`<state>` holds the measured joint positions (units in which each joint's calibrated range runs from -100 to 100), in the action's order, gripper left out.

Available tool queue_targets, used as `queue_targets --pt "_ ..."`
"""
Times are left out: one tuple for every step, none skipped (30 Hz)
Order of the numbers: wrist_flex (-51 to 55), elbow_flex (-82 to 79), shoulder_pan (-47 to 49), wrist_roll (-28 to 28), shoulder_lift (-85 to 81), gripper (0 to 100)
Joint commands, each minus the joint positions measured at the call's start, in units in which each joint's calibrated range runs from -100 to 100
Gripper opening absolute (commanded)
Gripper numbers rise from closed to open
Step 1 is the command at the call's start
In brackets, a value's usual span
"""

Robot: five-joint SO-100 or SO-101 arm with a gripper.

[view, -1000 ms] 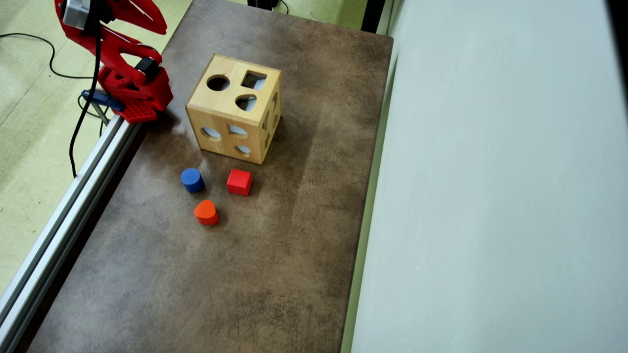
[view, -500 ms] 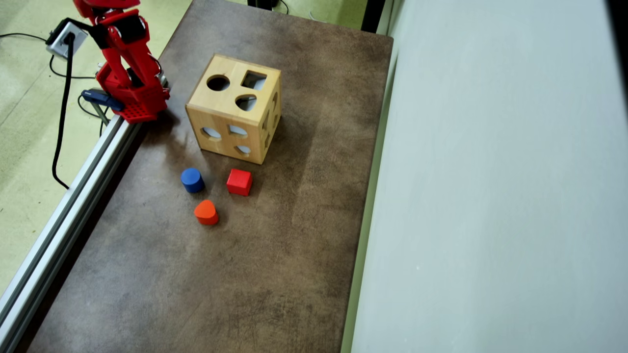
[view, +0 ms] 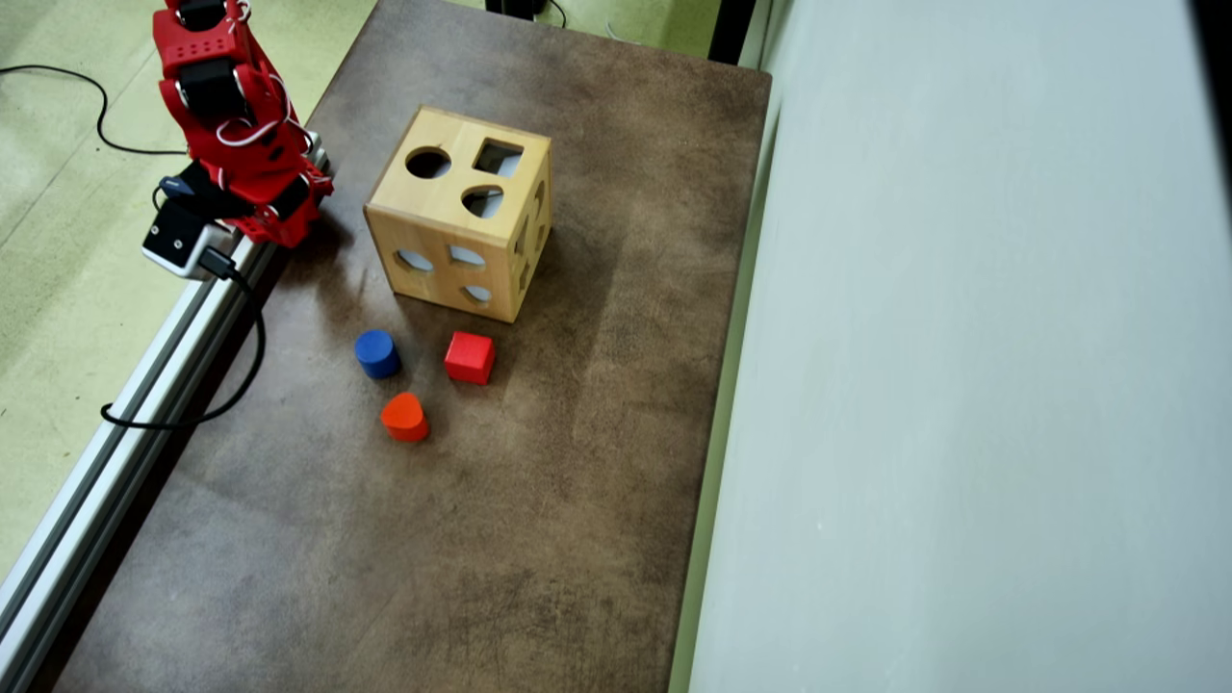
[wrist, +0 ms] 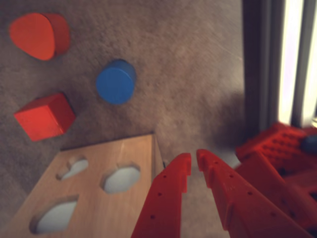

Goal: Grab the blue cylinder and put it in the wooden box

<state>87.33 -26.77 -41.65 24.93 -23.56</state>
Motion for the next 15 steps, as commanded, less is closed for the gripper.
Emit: queue_targets --pt "-8.96 -6.23 -0.11 0.63 0.08 4" --pt "-10.89 -8.02 -0.11 1.07 0.08 4" --pt "-12.34 -9.54 -0.11 1.61 0.08 4" --pt "-13.71 -10.97 -0.11 2.15 0.08 4" --pt "-14.83 -12.32 -0.11 2.78 0.08 4" --pt "-15.96 -13.57 0.04 3.32 0.08 4" --pt "-17.0 -14.73 0.26 3.81 0.08 4" --pt "-18.05 -15.8 0.49 4.2 0.08 4" --pt "-19.01 -16.97 0.56 4.54 0.08 4" --pt "-20.06 -18.13 0.64 4.79 0.16 4" --pt "-21.18 -19.38 0.64 5.08 0.16 4" --pt "-22.47 -20.63 0.71 5.37 0.16 4" --pt "-24.0 -21.89 0.78 5.76 0.16 4" --pt "-25.77 -23.23 0.78 6.15 0.16 4" --pt "-27.62 -24.57 0.78 6.54 0.16 4"
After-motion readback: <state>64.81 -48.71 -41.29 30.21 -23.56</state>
